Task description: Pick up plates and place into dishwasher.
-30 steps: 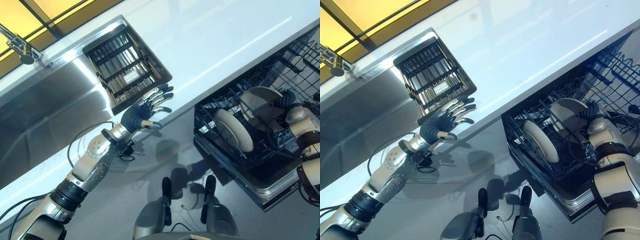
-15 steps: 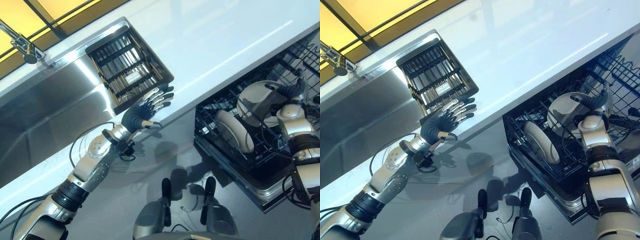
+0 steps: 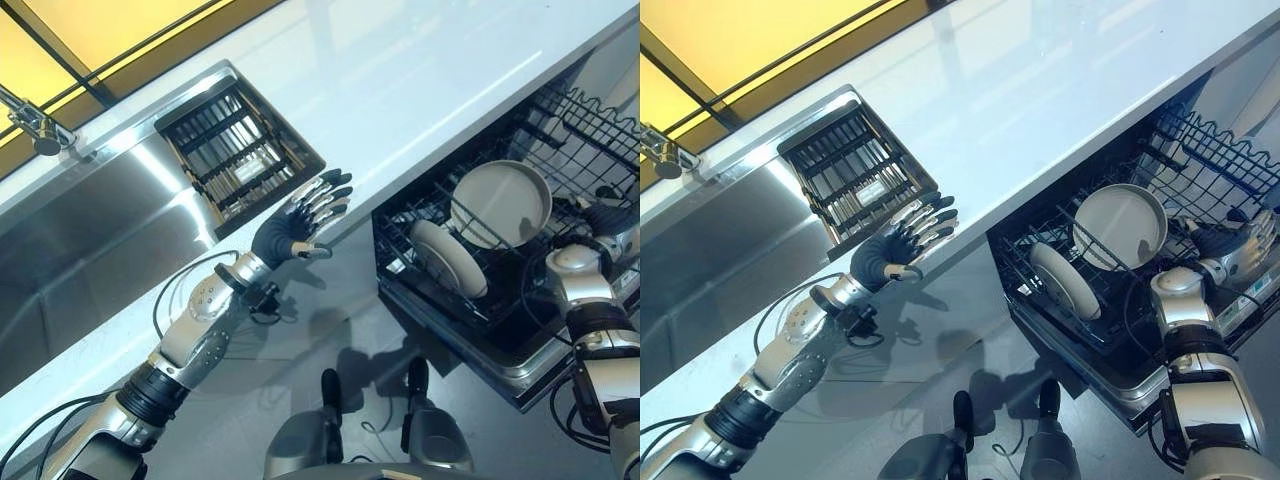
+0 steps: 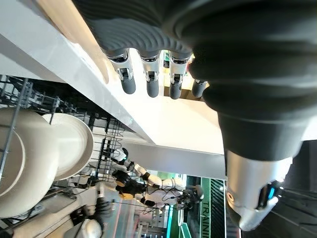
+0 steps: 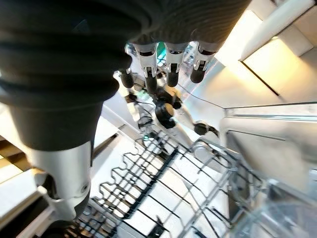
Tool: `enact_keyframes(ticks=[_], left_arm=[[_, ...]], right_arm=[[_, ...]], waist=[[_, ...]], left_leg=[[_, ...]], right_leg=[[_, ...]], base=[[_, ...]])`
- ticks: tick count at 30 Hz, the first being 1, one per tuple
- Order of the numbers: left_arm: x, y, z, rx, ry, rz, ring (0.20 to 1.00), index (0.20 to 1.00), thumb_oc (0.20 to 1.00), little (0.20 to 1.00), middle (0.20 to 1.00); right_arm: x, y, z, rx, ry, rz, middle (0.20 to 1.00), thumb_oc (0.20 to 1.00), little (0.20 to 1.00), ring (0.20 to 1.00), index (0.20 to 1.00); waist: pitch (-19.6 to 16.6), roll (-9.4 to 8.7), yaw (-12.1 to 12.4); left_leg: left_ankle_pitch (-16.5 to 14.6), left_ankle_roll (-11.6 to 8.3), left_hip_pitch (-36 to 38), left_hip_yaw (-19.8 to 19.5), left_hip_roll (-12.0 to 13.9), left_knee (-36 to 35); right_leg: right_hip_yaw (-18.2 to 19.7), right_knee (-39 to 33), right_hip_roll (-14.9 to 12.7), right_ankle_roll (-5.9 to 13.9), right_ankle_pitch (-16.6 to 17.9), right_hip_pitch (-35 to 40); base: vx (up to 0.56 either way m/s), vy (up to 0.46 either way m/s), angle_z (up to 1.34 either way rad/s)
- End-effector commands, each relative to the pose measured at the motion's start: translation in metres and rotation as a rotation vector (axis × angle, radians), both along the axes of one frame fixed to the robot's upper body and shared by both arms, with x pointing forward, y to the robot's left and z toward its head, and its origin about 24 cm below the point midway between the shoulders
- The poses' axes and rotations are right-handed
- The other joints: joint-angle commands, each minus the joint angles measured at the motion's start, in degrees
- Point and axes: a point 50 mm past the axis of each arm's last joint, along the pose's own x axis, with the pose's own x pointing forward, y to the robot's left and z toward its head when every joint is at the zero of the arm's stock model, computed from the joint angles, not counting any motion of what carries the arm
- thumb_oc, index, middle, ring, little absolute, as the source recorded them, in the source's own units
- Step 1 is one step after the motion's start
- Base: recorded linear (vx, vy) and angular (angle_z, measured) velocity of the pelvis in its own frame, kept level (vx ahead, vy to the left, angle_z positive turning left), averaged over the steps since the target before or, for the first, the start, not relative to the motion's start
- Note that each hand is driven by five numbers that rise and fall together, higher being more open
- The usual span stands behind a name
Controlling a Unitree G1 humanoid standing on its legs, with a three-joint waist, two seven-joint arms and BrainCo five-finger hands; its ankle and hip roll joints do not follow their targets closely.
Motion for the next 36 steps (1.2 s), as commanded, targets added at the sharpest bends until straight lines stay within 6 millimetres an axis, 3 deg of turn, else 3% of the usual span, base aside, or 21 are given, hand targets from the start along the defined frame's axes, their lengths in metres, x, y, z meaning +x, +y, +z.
enact_keyframes(ticks=[1, 4, 9, 18, 22, 27, 28, 36], left_arm=[[-0.006, -0.019, 0.009, -0.075, -0.050, -0.069, 1.000, 1.000, 1.000, 1.000, 1.000], [0.000, -0.021, 0.014, -0.087, -0.059, -0.067, 1.000, 1.000, 1.000, 1.000, 1.000], [0.006, -0.024, 0.017, -0.039, -0.065, -0.068, 1.000, 1.000, 1.000, 1.000, 1.000], [0.008, -0.027, 0.018, -0.019, -0.063, -0.067, 1.000, 1.000, 1.000, 1.000, 1.000], [0.010, -0.026, 0.015, -0.004, -0.045, -0.066, 1.000, 1.000, 1.000, 1.000, 1.000], [0.012, -0.018, 0.014, 0.005, -0.024, -0.055, 1.000, 1.000, 1.000, 1.000, 1.000], [0.013, -0.014, 0.015, 0.009, -0.019, -0.055, 1.000, 1.000, 1.000, 1.000, 1.000], [0.016, 0.006, 0.014, 0.027, 0.027, -0.032, 1.000, 1.000, 1.000, 1.000, 1.000]], right_arm=[[0.003, -0.009, 0.006, 0.076, -0.035, 0.067, 1.000, 1.000, 1.000, 1.000, 1.000], [0.007, -0.010, 0.001, 0.160, -0.007, 0.124, 1.000, 1.000, 1.000, 1.000, 1.000], [0.024, 0.006, 0.003, 0.240, 0.022, 0.251, 1.000, 1.000, 1.000, 1.000, 1.000], [0.039, 0.028, -0.014, 0.535, 0.082, 0.410, 1.000, 1.000, 1.000, 1.000, 1.000], [0.052, 0.042, -0.001, 0.603, 0.006, 0.599, 1.000, 1.000, 1.000, 1.000, 1.000], [0.066, 0.054, 0.028, 0.633, -0.149, 0.814, 1.000, 1.000, 1.000, 1.000, 1.000], [0.069, 0.056, 0.038, 0.636, -0.189, 0.865, 1.000, 1.000, 1.000, 1.000, 1.000], [0.080, 0.062, 0.101, 0.629, -0.380, 1.044, 1.000, 1.000, 1.000, 1.000, 1.000]], waist=[[0.3, 0.26, 0.5], [3.0, -0.01, 0.5], [6.5, -1.28, 1.2], [8.1, -1.77, 2.8], [8.2, -1.84, 3.4], [8.1, -2.34, 4.2], [7.9, -2.46, 4.5], [7.1, -3.68, 5.9]], left_leg=[[-12.0, 0.77, -6.4, 2.3, -0.3, 15.6], [-14.9, 1.94, -10.1, 2.5, -0.3, 23.2], [-20.9, 4.61, -17.9, 1.5, -1.2, 36.7], [-27.1, 8.36, -27.6, 0.1, -2.0, 52.4], [-28.1, 8.48, -29.6, -0.5, -1.9, 55.6], [-28.2, 8.66, -31.4, -1.0, -2.1, 57.1], [-29.9, 8.35, -31.4, -1.6, -2.1, 58.3], [-31.0, 8.58, -33.8, -2.8, -2.0, 61.0]], right_leg=[[-0.6, 15.5, -4.5, 0.69, -13.4, -5.2], [-0.5, 23.4, -5.1, -0.80, -16.4, -8.7], [0.3, 37.1, -6.4, -2.53, -21.1, -15.8], [2.2, 53.3, -8.5, -4.59, -26.4, -25.4], [2.5, 56.1, -8.7, -4.98, -27.5, -27.2], [2.8, 57.7, -8.2, -5.10, -27.8, -28.8], [3.2, 59.0, -8.0, -4.54, -29.4, -28.9], [3.0, 62.0, -7.6, -4.75, -30.6, -31.0]], base=[[-0.06, 0.008, 0.02], [-0.13, -0.014, 0.02], [-0.10, -0.064, 0.00], [-0.04, -0.029, 0.03], [0.02, -0.018, 0.03], [0.04, -0.047, -0.02], [0.10, -0.056, -0.11], [0.06, -0.053, -0.04]])
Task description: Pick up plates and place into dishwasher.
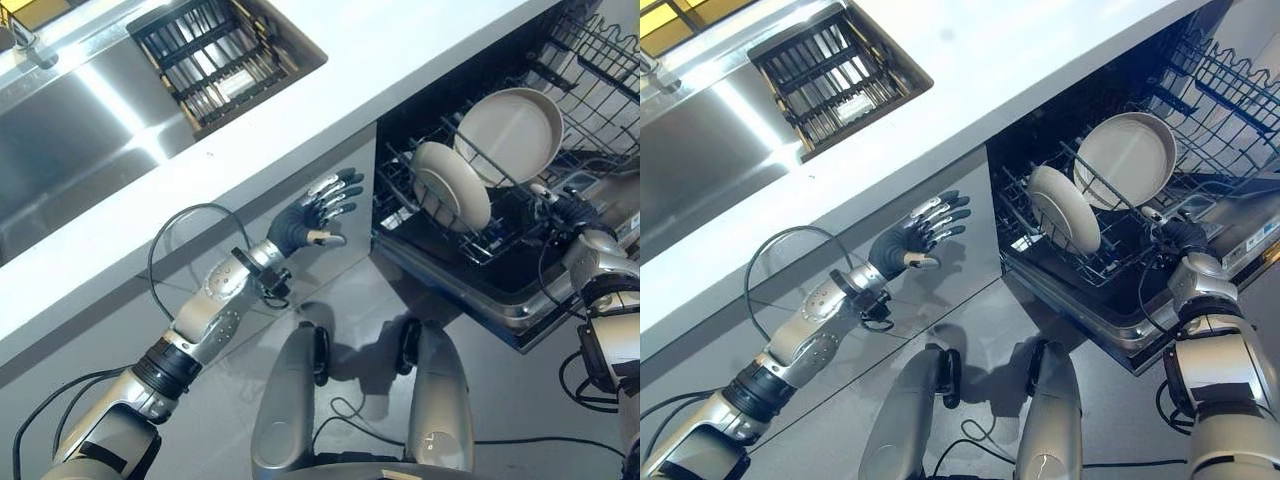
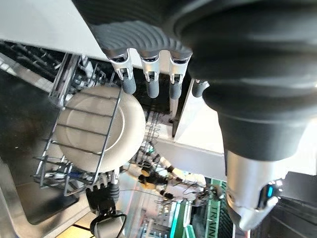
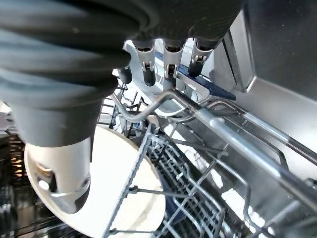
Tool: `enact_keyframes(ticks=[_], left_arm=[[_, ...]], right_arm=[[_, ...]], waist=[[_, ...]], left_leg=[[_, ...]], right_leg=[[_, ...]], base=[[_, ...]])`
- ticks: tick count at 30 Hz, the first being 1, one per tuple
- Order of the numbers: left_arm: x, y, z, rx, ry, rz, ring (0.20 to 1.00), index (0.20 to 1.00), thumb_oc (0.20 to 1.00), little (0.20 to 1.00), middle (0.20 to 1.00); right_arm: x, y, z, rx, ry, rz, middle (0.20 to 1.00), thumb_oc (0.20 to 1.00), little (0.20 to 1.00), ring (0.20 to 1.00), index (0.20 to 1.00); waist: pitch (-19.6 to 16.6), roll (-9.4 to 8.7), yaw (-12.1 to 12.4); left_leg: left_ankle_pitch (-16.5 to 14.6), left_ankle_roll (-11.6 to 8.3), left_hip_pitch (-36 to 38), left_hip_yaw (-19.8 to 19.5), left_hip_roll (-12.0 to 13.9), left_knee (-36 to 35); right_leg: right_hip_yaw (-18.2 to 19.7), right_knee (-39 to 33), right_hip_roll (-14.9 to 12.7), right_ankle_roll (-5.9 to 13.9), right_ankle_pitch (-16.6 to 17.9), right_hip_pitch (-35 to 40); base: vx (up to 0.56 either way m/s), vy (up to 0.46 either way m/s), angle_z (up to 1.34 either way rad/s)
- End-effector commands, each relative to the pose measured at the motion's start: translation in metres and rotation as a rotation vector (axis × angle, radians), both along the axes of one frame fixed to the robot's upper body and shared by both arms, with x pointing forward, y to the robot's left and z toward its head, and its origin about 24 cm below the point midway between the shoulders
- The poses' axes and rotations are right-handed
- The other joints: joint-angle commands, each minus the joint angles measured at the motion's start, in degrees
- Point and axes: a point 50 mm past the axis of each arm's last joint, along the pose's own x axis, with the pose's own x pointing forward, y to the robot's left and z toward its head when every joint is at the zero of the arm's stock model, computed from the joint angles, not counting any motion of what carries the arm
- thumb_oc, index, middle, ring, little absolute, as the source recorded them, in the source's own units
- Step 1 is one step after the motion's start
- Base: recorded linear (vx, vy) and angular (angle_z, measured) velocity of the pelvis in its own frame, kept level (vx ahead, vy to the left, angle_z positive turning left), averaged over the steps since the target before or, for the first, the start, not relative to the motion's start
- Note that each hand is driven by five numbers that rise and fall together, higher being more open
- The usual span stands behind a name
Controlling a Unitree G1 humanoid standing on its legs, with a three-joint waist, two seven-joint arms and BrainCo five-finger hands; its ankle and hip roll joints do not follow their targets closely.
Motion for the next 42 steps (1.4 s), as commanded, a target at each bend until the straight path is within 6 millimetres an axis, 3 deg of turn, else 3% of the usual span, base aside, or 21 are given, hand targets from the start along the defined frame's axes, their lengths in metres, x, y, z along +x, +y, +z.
enact_keyframes(ticks=[1, 11, 23, 25, 27, 29, 35, 37, 42], left_arm=[[-0.008, -0.001, 0.011, -0.049, -0.018, -0.056, 1.000, 1.000, 1.000, 1.000, 1.000], [-0.006, 0.016, 0.016, -0.066, -0.007, -0.041, 1.000, 1.000, 1.000, 1.000, 1.000], [-0.009, 0.022, 0.017, -0.060, -0.003, -0.058, 1.000, 1.000, 1.000, 1.000, 1.000], [-0.011, 0.022, 0.017, -0.061, -0.008, -0.070, 1.000, 1.000, 1.000, 1.000, 1.000], [-0.012, 0.021, 0.016, -0.065, -0.011, -0.076, 1.000, 1.000, 1.000, 1.000, 1.000], [-0.013, 0.018, 0.015, -0.068, -0.026, -0.087, 1.000, 1.000, 1.000, 1.000, 1.000], [-0.015, 0.006, 0.011, -0.096, -0.053, -0.068, 1.000, 1.000, 1.000, 1.000, 1.000], [-0.017, -0.004, 0.010, -0.102, -0.065, -0.067, 1.000, 1.000, 1.000, 1.000, 1.000], [-0.024, -0.021, 0.005, -0.133, -0.086, -0.048, 1.000, 1.000, 1.000, 1.000, 1.000]], right_arm=[[0.044, 0.060, 0.087, 0.071, -0.397, 0.314, 1.000, 1.000, 1.000, 1.000, 1.000], [0.047, 0.067, 0.149, 0.098, -0.532, 0.350, 1.000, 1.000, 1.000, 1.000, 1.000], [0.040, 0.054, 0.170, 0.152, -0.653, 0.306, 1.000, 1.000, 1.000, 1.000, 1.000], [0.038, 0.045, 0.162, 0.139, -0.612, 0.264, 1.000, 1.000, 1.000, 1.000, 1.000], [0.036, 0.039, 0.154, 0.098, -0.560, 0.223, 1.000, 1.000, 1.000, 1.000, 1.000], [0.031, 0.023, 0.139, -0.080, -0.423, 0.096, 1.000, 1.000, 1.000, 1.000, 1.000], [0.001, -0.022, 0.107, -0.230, -0.293, -0.310, 1.000, 1.000, 1.000, 1.000, 1.000], [-0.007, -0.027, 0.090, -0.252, -0.265, -0.422, 1.000, 1.000, 1.000, 1.000, 1.000], [-0.031, -0.029, 0.074, -0.391, -0.370, -0.780, 1.000, 1.000, 1.000, 1.000, 1.000]], waist=[[0.6, 1.44, 3.9], [0.0, 1.04, 6.1], [-1.2, 1.03, 6.9], [-1.4, 0.76, 6.7], [-1.8, 0.54, 6.6], [-2.0, 0.03, 6.2], [-2.0, -1.62, 3.4], [-1.6, -2.07, 2.0], [-1.0, -2.18, -1.1]], left_leg=[[-8.5, 6.97, 2.3, 3.2, -1.7, 2.3], [-8.4, 6.97, 0.5, 2.2, -2.5, 3.5], [-8.3, 6.69, 0.5, 2.1, -2.7, 3.3], [-6.9, 6.86, 0.5, 2.6, -2.5, 2.5], [-8.5, 6.64, 1.3, 2.4, -2.5, 2.8], [-8.9, 6.81, 1.6, 2.9, -2.1, 2.8], [-9.0, 7.76, 2.3, 4.9, -0.4, 3.2], [-9.4, 7.90, 2.9, 5.5, 0.0, 3.3], [-9.8, 8.17, 5.0, 7.2, 0.7, 1.7]], right_leg=[[-0.7, -2.1, 0.3, -2.85, 0.7, 1.2], [-1.4, -0.6, 0.3, -3.06, 0.2, -0.3], [-1.7, -1.0, 0.0, -2.92, 0.3, 0.1], [-2.3, -2.4, -0.2, -3.51, 2.0, 0.3], [-1.8, -2.2, 0.0, -2.90, 0.8, 0.9], [-1.5, -2.6, 0.3, -2.94, 1.0, 1.1], [-0.4, -4.4, 1.4, -3.53, 2.8, 1.3], [0.4, -5.3, 2.1, -3.40, 3.2, 1.8], [1.9, -8.2, 3.6, -2.72, 4.3, 3.4]], base=[[0.05, -0.057, -0.07], [0.03, -0.043, -0.02], [0.01, -0.004, 0.06], [-0.06, 0.066, 0.11], [0.01, 0.077, 0.10], [-0.05, 0.114, 0.03], [-0.09, 0.133, -0.06], [-0.06, 0.136, -0.11], [-0.05, 0.124, -0.23]])
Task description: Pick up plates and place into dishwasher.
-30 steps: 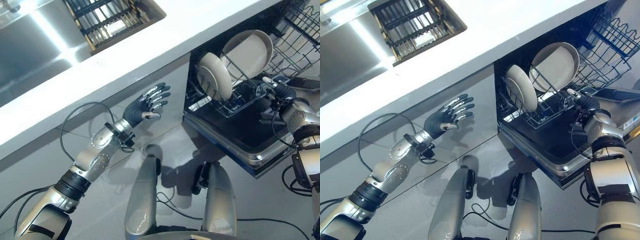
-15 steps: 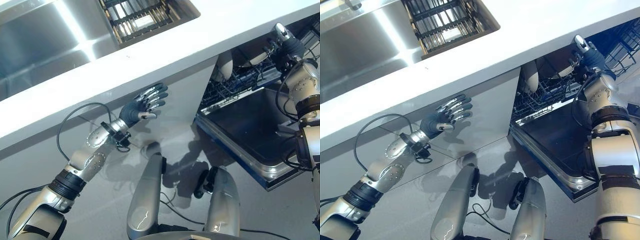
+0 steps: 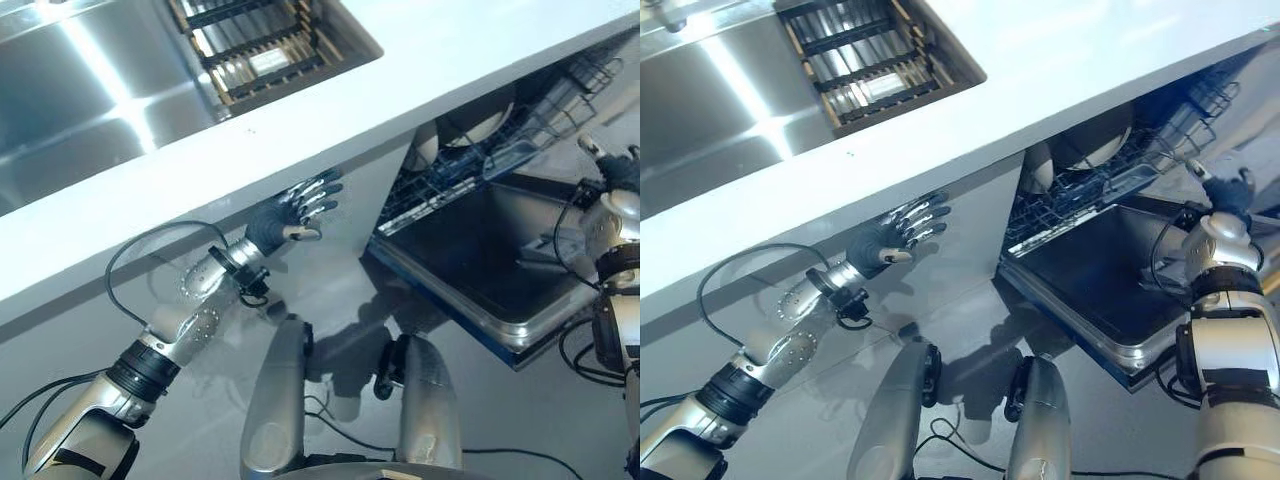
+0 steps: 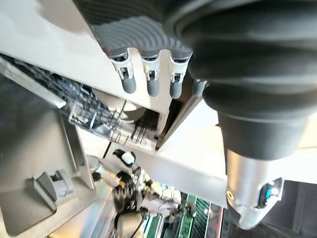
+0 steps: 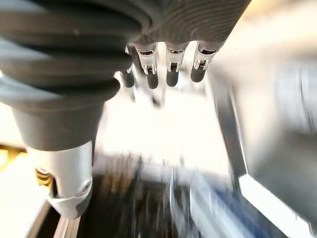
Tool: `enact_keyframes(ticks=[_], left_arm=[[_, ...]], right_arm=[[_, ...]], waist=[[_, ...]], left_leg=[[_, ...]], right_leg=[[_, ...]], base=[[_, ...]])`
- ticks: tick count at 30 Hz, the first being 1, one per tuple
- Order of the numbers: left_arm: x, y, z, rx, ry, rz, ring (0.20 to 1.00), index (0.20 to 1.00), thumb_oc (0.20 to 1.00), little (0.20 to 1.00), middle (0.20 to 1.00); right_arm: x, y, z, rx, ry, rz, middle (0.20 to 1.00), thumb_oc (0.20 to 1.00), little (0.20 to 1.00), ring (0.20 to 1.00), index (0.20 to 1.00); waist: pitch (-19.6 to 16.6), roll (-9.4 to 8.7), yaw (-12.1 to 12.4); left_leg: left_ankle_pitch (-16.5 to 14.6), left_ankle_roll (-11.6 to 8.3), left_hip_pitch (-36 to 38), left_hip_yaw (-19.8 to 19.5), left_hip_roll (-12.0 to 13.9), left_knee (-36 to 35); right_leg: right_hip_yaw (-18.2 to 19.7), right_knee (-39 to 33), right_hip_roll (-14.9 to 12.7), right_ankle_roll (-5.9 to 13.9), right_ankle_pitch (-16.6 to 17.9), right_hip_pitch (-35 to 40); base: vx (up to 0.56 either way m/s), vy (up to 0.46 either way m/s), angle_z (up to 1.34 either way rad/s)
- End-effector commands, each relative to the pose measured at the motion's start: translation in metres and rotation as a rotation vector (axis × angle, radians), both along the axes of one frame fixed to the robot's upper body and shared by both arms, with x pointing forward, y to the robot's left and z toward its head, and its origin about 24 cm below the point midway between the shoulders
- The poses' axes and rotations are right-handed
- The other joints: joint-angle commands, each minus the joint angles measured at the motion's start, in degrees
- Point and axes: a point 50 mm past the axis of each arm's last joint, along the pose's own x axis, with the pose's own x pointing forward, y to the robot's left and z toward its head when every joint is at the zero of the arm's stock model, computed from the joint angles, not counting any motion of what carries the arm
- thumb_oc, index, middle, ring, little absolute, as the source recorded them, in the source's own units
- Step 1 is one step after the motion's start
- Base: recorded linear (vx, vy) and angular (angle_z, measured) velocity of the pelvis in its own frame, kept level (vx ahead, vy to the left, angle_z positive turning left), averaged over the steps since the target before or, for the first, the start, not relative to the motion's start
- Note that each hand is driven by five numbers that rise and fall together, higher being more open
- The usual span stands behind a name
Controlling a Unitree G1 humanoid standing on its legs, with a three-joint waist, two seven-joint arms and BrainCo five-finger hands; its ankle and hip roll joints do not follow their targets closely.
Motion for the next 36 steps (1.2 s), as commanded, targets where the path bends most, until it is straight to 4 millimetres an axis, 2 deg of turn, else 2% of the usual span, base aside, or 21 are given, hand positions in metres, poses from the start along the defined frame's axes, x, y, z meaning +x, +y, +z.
enact_keyframes(ticks=[1, 4, 7, 8, 9, 12, 16, 19, 21, 26, 29, 31, 32, 33, 34, 36], left_arm=[[-0.019, -0.022, 0.012, -0.118, -0.112, -0.028, 1.000, 1.000, 1.000, 1.000, 1.000], [-0.019, -0.028, 0.011, -0.131, -0.110, -0.028, 1.000, 1.000, 1.000, 1.000, 1.000], [-0.019, -0.032, 0.011, -0.134, -0.120, -0.036, 1.000, 1.000, 1.000, 1.000, 1.000], [-0.018, -0.034, 0.013, -0.135, -0.127, -0.042, 1.000, 1.000, 1.000, 1.000, 1.000], [-0.018, -0.035, 0.014, -0.136, -0.131, -0.045, 1.000, 1.000, 1.000, 1.000, 1.000], [-0.017, -0.037, 0.022, -0.144, -0.155, -0.054, 1.000, 1.000, 1.000, 1.000, 1.000], [-0.013, -0.043, 0.026, -0.125, -0.155, -0.050, 1.000, 1.000, 1.000, 1.000, 1.000], [-0.013, -0.048, 0.029, -0.114, -0.144, -0.060, 1.000, 1.000, 1.000, 1.000, 1.000], [-0.012, -0.049, 0.030, -0.109, -0.140, -0.069, 1.000, 1.000, 1.000, 1.000, 1.000], [-0.011, -0.047, 0.031, -0.103, -0.126, -0.091, 1.000, 1.000, 1.000, 1.000, 1.000], [-0.010, -0.041, 0.033, -0.096, -0.134, -0.108, 1.000, 1.000, 1.000, 1.000, 1.000], [-0.008, -0.034, 0.032, -0.086, -0.136, -0.117, 1.000, 1.000, 1.000, 1.000, 1.000], [-0.007, -0.031, 0.031, -0.083, -0.134, -0.118, 1.000, 1.000, 1.000, 1.000, 1.000], [-0.007, -0.027, 0.031, -0.078, -0.133, -0.118, 1.000, 1.000, 1.000, 1.000, 1.000], [-0.007, -0.027, 0.031, -0.078, -0.133, -0.118, 1.000, 1.000, 1.000, 1.000, 1.000], [-0.005, -0.017, 0.030, -0.065, -0.117, -0.123, 1.000, 1.000, 1.000, 1.000, 1.000]], right_arm=[[-0.021, -0.003, 0.025, -0.226, -0.203, -0.300, 1.000, 1.000, 1.000, 1.000, 1.000], [-0.029, 0.002, 0.017, -0.290, -0.187, -0.461, 1.000, 1.000, 1.000, 1.000, 1.000], [-0.038, -0.006, -0.015, -0.119, -0.137, -0.504, 1.000, 1.000, 1.000, 1.000, 1.000], [-0.041, -0.010, -0.031, -0.041, -0.094, -0.496, 1.000, 1.000, 1.000, 1.000, 1.000], [-0.043, -0.013, -0.037, -0.002, -0.085, -0.487, 1.000, 1.000, 1.000, 1.000, 1.000], [-0.051, -0.017, -0.083, 0.284, 0.033, -0.423, 1.000, 1.000, 1.000, 1.000, 1.000], [-0.055, -0.004, -0.126, 0.554, 0.117, -0.311, 1.000, 1.000, 1.000, 1.000, 1.000], [-0.047, 0.009, -0.138, 0.701, 0.105, -0.174, 1.000, 1.000, 1.000, 1.000, 1.000], [-0.040, 0.013, -0.136, 0.757, 0.028, -0.092, 1.000, 1.000, 1.000, 1.000, 1.000], [-0.015, 0.038, -0.131, 0.857, -0.120, 0.227, 1.000, 1.000, 1.000, 1.000, 1.000], [0.008, 0.059, -0.109, 0.875, -0.292, 0.545, 1.000, 1.000, 1.000, 1.000, 1.000], [0.021, 0.073, -0.087, 0.825, -0.427, 0.774, 1.000, 1.000, 1.000, 1.000, 1.000], [0.024, 0.078, -0.080, 0.800, -0.465, 0.845, 1.000, 1.000, 1.000, 1.000, 1.000], [0.027, 0.083, -0.071, 0.760, -0.504, 0.918, 1.000, 1.000, 1.000, 1.000, 1.000], [0.027, 0.083, -0.071, 0.760, -0.504, 0.918, 1.000, 1.000, 1.000, 1.000, 1.000], [0.041, 0.103, -0.026, 0.640, -0.639, 1.161, 1.000, 1.000, 1.000, 1.000, 1.000]], waist=[[0.1, 2.96, -2.1], [0.1, 3.39, -3.5], [0.3, 3.99, -4.3], [0.4, 4.27, -4.5], [0.4, 4.42, -4.4], [0.7, 5.24, -4.3], [1.1, 5.70, -3.5], [1.6, 6.18, -2.6], [1.9, 6.64, -2.0], [2.0, 7.04, -1.0], [1.9, 6.51, -0.5], [1.6, 5.97, 0.0], [1.3, 5.92, 0.1], [1.2, 5.67, 0.2], [1.2, 5.66, 0.2], [0.4, 4.88, 1.0]], left_leg=[[-7.5, 4.97, 5.3, 4.0, -0.6, -1.1], [-7.1, 4.90, 5.9, 4.8, -0.6, -2.6], [-6.6, 5.00, 6.5, 5.4, -0.8, -4.3], [-6.4, 5.06, 6.6, 5.6, -1.0, -4.8], [-6.3, 5.07, 6.6, 5.7, -1.1, -5.0], [-6.0, 5.31, 6.2, 6.0, -1.6, -5.5], [-6.4, 5.55, 5.1, 5.7, -2.1, -4.2], [-6.7, 5.62, 3.9, 4.9, -2.7, -2.5], [-6.6, 5.70, 3.1, 4.5, -3.2, -1.8], [-6.1, 5.42, 2.4, 3.8, -3.9, -1.9], [-5.7, 5.26, 2.6, 3.4, -3.9, -2.4], [-5.5, 5.07, 2.6, 3.2, -3.7, -2.8], [-7.0, 4.82, 3.1, 2.7, -3.7, -2.4], [-7.1, 4.76, 3.1, 2.6, -3.7, -2.3], [-7.1, 4.76, 3.1, 2.6, -3.7, -2.3], [-7.2, 4.34, 3.1, 2.0, -3.3, -1.8]], right_leg=[[0.8, -5.3, 3.5, -3.71, 2.0, 2.4], [1.5, -7.2, 4.1, -3.06, 2.9, 2.9], [2.2, -9.3, 4.7, -2.70, 3.6, 3.4], [2.3, -9.7, 4.9, -2.69, 3.8, 3.4], [2.3, -9.9, 4.9, -2.68, 3.9, 3.4], [2.1, -10.4, 5.0, -2.95, 4.0, 3.0], [1.6, -8.9, 4.8, -3.60, 3.4, 2.1], [1.2, -6.9, 4.4, -4.11, 2.8, 1.1], [1.0, -5.5, 4.0, -4.40, 2.3, 0.1], [0.4, -4.1, 3.5, -4.57, 1.9, -0.8], [-0.1, -4.3, 3.3, -4.60, 2.0, -0.6], [-0.5, -4.5, 3.2, -4.47, 2.1, -0.5], [-0.1, -3.9, 3.5, -3.89, 0.7, -0.1], [-0.2, -3.7, 3.5, -3.80, 0.6, -0.2], [-0.2, -3.7, 3.5, -3.80, 0.6, -0.2], [-0.5, -3.2, 3.3, -3.42, 0.5, -0.1]], base=[[-0.05, 0.104, -0.29], [-0.05, 0.078, -0.17], [-0.05, 0.050, -0.17], [-0.05, 0.025, -0.17], [-0.06, 0.014, -0.11], [-0.08, -0.019, -0.04], [-0.04, -0.061, -0.01], [-0.01, -0.094, 0.01], [-0.03, -0.073, 0.08], [-0.02, -0.055, 0.09], [-0.01, -0.061, 0.04], [0.04, -0.067, -0.08], [0.09, -0.054, -0.15], [0.09, -0.029, -0.18], [0.02, -0.058, -0.17], [0.04, -0.089, -0.11]])
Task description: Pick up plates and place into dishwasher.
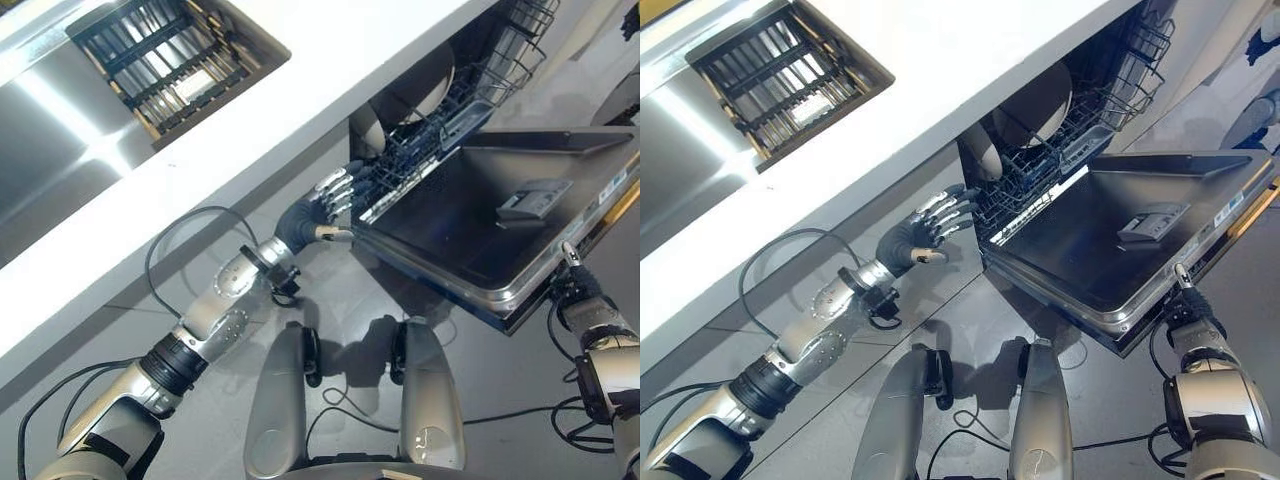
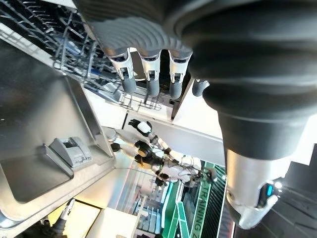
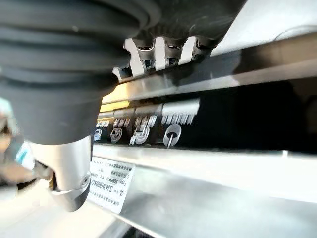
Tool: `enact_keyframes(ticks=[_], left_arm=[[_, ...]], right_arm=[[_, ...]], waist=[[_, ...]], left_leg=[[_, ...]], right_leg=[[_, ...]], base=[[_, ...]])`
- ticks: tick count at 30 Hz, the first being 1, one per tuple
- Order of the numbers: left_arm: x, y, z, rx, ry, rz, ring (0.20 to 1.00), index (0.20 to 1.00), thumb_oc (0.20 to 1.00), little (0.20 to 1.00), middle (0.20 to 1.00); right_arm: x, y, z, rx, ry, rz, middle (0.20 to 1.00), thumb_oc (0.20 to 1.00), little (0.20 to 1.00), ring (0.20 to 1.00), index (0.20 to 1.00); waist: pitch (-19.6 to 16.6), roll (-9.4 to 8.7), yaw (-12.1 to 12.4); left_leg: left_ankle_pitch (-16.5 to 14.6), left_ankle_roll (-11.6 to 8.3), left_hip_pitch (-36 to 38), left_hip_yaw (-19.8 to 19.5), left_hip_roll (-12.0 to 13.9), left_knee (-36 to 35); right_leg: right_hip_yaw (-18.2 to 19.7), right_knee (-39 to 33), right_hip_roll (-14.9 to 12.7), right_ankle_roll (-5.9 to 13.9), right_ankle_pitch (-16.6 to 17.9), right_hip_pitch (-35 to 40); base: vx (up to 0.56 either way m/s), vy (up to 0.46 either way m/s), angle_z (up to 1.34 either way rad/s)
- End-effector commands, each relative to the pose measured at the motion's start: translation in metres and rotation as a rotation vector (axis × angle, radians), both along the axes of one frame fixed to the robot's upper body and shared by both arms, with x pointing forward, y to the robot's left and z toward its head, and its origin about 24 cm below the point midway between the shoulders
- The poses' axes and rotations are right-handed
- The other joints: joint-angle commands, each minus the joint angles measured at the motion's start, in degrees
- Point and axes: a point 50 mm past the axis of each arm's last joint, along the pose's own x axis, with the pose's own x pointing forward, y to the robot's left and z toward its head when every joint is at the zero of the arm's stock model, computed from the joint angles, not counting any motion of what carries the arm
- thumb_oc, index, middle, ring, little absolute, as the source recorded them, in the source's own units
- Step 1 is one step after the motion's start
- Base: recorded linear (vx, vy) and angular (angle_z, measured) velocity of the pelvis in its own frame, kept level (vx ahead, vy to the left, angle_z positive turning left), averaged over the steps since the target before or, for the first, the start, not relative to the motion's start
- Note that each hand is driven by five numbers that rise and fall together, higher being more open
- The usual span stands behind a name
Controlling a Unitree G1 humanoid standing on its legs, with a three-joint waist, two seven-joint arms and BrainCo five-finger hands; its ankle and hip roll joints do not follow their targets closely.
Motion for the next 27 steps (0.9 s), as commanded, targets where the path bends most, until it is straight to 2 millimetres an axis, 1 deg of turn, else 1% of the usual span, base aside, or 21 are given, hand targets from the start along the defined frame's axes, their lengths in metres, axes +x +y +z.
enact_keyframes(ticks=[1, 2, 4, 5, 7, 10, 13, 17, 20, 22, 24, 27], left_arm=[[-0.010, -0.003, 0.018, -0.033, -0.067, -0.109, 1.000, 1.000, 1.000, 1.000, 1.000], [-0.010, 0.000, 0.020, -0.032, -0.061, -0.112, 1.000, 1.000, 1.000, 1.000, 1.000], [-0.011, 0.002, 0.019, -0.028, -0.054, -0.115, 1.000, 1.000, 1.000, 1.000, 1.000], [-0.011, 0.003, 0.019, -0.026, -0.054, -0.119, 1.000, 1.000, 1.000, 1.000, 1.000], [-0.012, 0.005, 0.018, -0.022, -0.052, -0.123, 1.000, 1.000, 1.000, 1.000, 1.000], [-0.012, 0.008, 0.017, -0.017, -0.044, -0.125, 1.000, 1.000, 1.000, 1.000, 1.000], [-0.013, 0.008, 0.014, 0.000, -0.037, -0.135, 1.000, 1.000, 1.000, 1.000, 1.000], [-0.015, 0.008, 0.008, 0.022, -0.030, -0.163, 1.000, 1.000, 1.000, 1.000, 1.000], [-0.016, 0.007, 0.004, 0.063, -0.031, -0.170, 1.000, 1.000, 1.000, 1.000, 1.000], [-0.014, 0.008, 0.000, 0.085, -0.020, -0.153, 1.000, 1.000, 1.000, 1.000, 1.000], [-0.012, 0.008, -0.005, 0.080, 0.014, -0.143, 1.000, 1.000, 1.000, 1.000, 1.000], [-0.008, 0.010, -0.018, 0.076, 0.060, -0.112, 1.000, 1.000, 1.000, 1.000, 1.000]], right_arm=[[0.092, 0.098, 0.126, 0.095, -0.805, 0.504, 1.000, 1.000, 1.000, 1.000, 1.000], [0.096, 0.105, 0.144, 0.095, -0.865, 0.535, 1.000, 1.000, 1.000, 1.000, 1.000], [0.099, 0.113, 0.166, 0.083, -0.924, 0.564, 1.000, 1.000, 1.000, 1.000, 1.000], [0.101, 0.116, 0.180, 0.070, -0.958, 0.571, 1.000, 1.000, 1.000, 1.000, 1.000], [0.102, 0.121, 0.208, 0.083, -1.025, 0.575, 1.000, 1.000, 1.000, 1.000, 1.000], [0.102, 0.121, 0.230, 0.083, -1.081, 0.575, 1.000, 1.000, 1.000, 1.000, 1.000], [0.102, 0.123, 0.245, 0.074, -1.094, 0.574, 1.000, 1.000, 1.000, 1.000, 1.000], [0.102, 0.118, 0.246, 0.081, -1.090, 0.573, 1.000, 1.000, 1.000, 1.000, 1.000], [0.103, 0.112, 0.238, 0.075, -1.045, 0.554, 1.000, 1.000, 1.000, 1.000, 1.000], [0.104, 0.107, 0.228, 0.071, -1.002, 0.539, 1.000, 1.000, 1.000, 1.000, 1.000], [0.104, 0.100, 0.211, 0.065, -0.936, 0.504, 1.000, 1.000, 1.000, 1.000, 1.000], [0.103, 0.090, 0.179, 0.046, -0.816, 0.438, 1.000, 1.000, 1.000, 1.000, 1.000]], waist=[[-0.4, 0.15, 5.2], [-0.7, -0.11, 5.6], [-1.1, -0.46, 6.0], [-1.2, -0.76, 6.2], [-1.5, -1.06, 6.8], [-2.0, -1.26, 7.5], [-2.5, -1.39, 8.1], [-3.0, -1.45, 8.5], [-3.3, -1.45, 8.6], [-3.6, -1.49, 8.6], [-4.0, -1.66, 8.4], [-4.8, -1.99, 8.3]], left_leg=[[-7.8, 7.22, 3.2, 2.7, -3.3, 0.5], [-7.9, 7.09, 3.1, 2.5, -3.3, 0.9], [-8.1, 6.92, 3.1, 2.1, -3.3, 1.4], [-6.6, 6.98, 2.6, 2.3, -3.2, 1.1], [-6.7, 6.74, 2.7, 1.8, -3.2, 1.5], [-6.9, 6.49, 3.0, 1.2, -3.2, 1.8], [-7.0, 6.23, 3.3, 0.8, -3.3, 2.2], [-7.1, 6.03, 4.0, 0.6, -3.3, 2.1], [-7.2, 5.95, 4.5, 0.4, -3.3, 2.0], [-7.0, 5.89, 5.0, 0.5, -3.1, 1.6], [-6.7, 5.84, 6.0, 0.5, -2.9, 0.7], [-5.8, 5.74, 8.3, 0.8, -2.6, -2.6]], right_leg=[[-0.7, -2.6, 1.7, -3.52, -0.3, 1.7], [-0.8, -2.2, 1.6, -3.46, -0.5, 1.7], [-0.9, -1.8, 1.4, -3.38, -0.7, 1.8], [-1.5, -2.3, 1.1, -3.86, 0.7, 1.5], [-1.7, -2.0, 0.8, -3.89, 0.5, 1.9], [-2.1, -1.6, 0.4, -3.75, 0.2, 2.4], [-2.4, -1.5, 0.1, -3.79, 0.0, 3.1], [-2.8, -1.8, -0.2, -3.86, -0.2, 4.3], [-3.0, -1.9, -0.3, -3.86, -0.3, 5.0], [-3.0, -2.2, -0.4, -3.83, -0.3, 5.5], [-3.1, -2.8, -0.3, -3.79, -0.3, 6.4], [-3.3, -5.3, 0.0, -3.65, 0.3, 8.7]], base=[[0.04, -0.085, -0.10], [0.03, -0.065, -0.14], [0.00, -0.058, -0.20], [-0.04, -0.045, -0.27], [0.01, -0.037, -0.24], [0.05, -0.023, -0.15], [0.04, -0.009, -0.30], [0.04, 0.009, 0.24], [0.03, 0.014, 0.58], [0.01, 0.018, 0.49], [0.02, 0.023, 0.42], [0.02, 0.023, 0.32]])
